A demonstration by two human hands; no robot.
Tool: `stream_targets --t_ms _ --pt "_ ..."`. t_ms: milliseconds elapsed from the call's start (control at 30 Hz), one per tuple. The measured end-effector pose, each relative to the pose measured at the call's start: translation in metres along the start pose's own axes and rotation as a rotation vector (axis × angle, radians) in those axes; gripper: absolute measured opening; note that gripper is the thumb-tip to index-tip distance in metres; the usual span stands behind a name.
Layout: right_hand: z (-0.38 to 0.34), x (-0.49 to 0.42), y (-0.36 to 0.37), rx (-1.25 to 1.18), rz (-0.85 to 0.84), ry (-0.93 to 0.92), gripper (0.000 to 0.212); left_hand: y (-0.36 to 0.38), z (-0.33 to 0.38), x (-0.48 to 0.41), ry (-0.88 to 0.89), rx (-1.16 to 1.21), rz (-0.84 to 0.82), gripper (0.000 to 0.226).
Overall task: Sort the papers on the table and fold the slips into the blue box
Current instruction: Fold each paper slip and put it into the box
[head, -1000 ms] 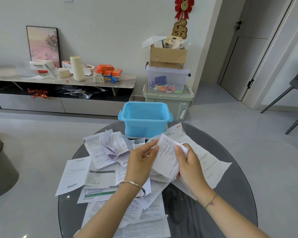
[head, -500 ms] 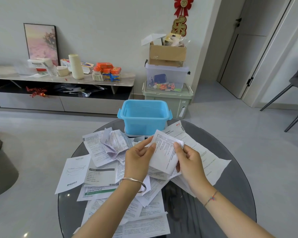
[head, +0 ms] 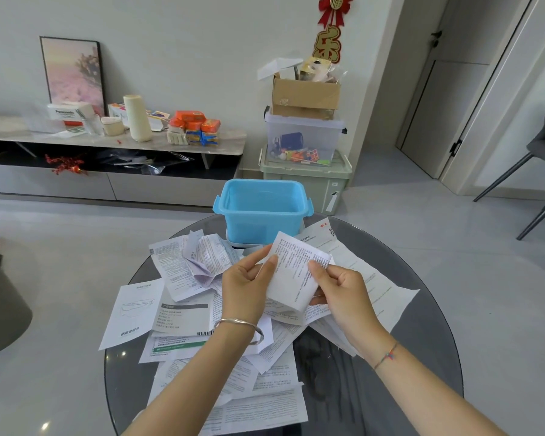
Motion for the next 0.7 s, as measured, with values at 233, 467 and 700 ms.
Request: stream_targets --t_ms 233,467,700 --pt "0.005 0.004 0.013 -0.039 -0.104 0.050 0.012 -0.008 0.000 -0.002 -0.004 0.006 0.041 0.018" --pt "0.018 0.006 0.017 -0.023 -0.151 0.126 0.006 -0.015 -0.005 -0.002 -0.034 0.068 0.082 0.018" --pt "0.001 -0.006 -0.020 -0.051 0.064 0.002 0.016 0.015 -0.014 0.001 -0.190 -0.161 -0.390 0.028"
Point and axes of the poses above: each hand's wrist, its own x-axis away from the middle knuckle, its own y-axis out of the palm, z = x × y, the point moved 10 cm from there along -x, towards the middle knuckle, and after that the axes turned 11 degrees about -x, right-handed, at the moved point
